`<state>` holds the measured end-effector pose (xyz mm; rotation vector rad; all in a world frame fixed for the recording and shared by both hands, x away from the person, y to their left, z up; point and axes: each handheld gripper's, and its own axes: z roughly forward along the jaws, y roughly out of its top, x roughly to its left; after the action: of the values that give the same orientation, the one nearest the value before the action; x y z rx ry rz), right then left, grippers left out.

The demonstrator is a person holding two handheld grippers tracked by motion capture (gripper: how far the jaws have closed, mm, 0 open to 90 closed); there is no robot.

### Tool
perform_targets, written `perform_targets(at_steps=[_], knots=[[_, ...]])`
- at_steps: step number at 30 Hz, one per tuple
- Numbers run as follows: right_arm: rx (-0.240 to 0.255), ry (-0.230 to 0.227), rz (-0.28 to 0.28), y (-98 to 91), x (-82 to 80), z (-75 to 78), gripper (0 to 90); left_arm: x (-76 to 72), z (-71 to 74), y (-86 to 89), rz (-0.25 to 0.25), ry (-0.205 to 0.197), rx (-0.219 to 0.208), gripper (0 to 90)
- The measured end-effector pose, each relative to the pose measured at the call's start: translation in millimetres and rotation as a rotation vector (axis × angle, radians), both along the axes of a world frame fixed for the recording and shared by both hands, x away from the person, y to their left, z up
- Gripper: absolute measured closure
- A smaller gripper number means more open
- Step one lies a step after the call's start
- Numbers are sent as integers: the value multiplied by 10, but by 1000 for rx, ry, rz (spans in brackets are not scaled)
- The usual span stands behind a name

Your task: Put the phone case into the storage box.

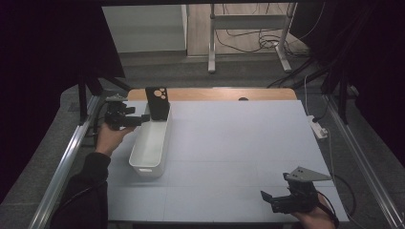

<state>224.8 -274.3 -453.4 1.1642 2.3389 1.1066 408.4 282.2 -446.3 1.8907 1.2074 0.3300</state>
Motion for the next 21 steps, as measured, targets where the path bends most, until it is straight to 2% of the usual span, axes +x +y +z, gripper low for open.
perform_targets(at_steps=[11, 15, 21], knots=[[9, -1, -14, -16, 0, 2, 0, -158, 8, -47, -12, -1, -8, 54], [6, -3, -13, -11, -4, 2, 0, -204, 11, -83, -27, 2, 6, 34], [-1, -2, -6, 0, -8, 2, 0, -300, 45, -118, -45, -20, 0, 12]])
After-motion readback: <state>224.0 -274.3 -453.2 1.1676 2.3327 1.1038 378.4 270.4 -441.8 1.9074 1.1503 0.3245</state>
